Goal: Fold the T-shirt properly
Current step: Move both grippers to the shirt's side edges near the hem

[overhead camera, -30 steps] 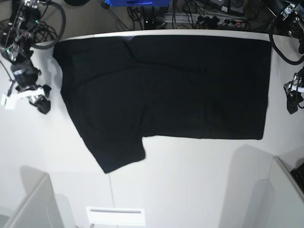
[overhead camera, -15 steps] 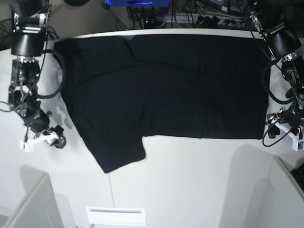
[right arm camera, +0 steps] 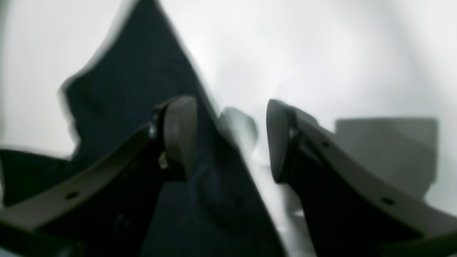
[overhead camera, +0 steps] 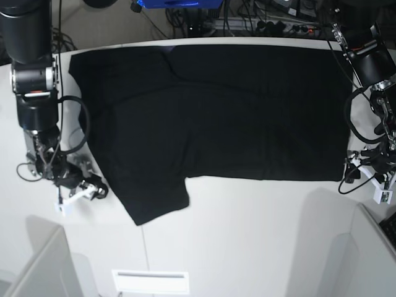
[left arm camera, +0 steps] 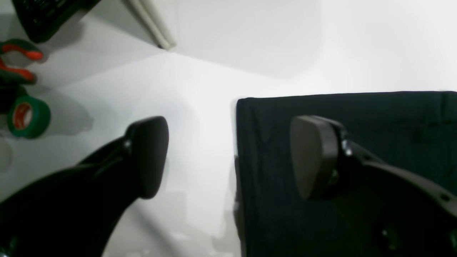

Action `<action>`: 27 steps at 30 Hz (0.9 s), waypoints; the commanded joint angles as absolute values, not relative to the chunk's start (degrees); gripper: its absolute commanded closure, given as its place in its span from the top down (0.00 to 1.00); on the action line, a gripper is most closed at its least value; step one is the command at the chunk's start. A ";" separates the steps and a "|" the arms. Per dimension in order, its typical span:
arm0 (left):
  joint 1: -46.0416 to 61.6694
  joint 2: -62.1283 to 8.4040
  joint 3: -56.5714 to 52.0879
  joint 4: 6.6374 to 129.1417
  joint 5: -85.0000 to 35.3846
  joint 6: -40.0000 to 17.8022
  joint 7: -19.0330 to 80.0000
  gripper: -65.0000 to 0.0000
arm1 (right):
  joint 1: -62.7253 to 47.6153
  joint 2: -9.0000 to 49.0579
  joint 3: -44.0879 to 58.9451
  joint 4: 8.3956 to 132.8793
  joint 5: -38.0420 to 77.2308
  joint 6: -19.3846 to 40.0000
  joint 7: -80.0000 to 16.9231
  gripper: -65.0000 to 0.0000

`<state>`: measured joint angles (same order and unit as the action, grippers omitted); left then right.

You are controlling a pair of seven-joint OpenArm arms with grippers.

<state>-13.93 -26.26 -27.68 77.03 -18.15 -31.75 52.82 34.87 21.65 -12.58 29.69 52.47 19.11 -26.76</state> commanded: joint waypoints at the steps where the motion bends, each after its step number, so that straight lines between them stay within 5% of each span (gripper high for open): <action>1: -14.37 -28.00 -28.09 77.93 -18.59 -31.87 51.74 0.78 | 38.46 22.46 -14.29 28.00 53.14 20.88 -24.75 0.46; 7: -11.91 -29.41 -28.09 78.02 -18.77 -31.96 51.56 0.78 | 41.54 20.62 -20.62 19.21 53.23 28.00 -22.02 0.46; 20: -9.89 -29.67 -32.75 76.44 -19.12 -32.04 51.56 0.78 | 40.31 17.80 -20.79 19.03 52.62 27.91 -20.09 0.43; 22: -10.24 -29.67 -32.75 74.68 -19.12 -32.04 51.56 0.78 | 40.31 17.54 -20.62 19.03 49.01 27.82 -19.91 0.33; 25: -10.59 -29.67 -32.66 71.78 -19.12 -32.04 50.77 0.80 | 40.31 16.13 -20.18 19.03 44.18 27.82 -19.56 0.03; 27: -11.91 -29.49 -32.40 70.46 -18.51 -32.04 48.31 0.80 | 40.31 15.87 -20.18 19.03 43.47 27.82 -18.59 0.00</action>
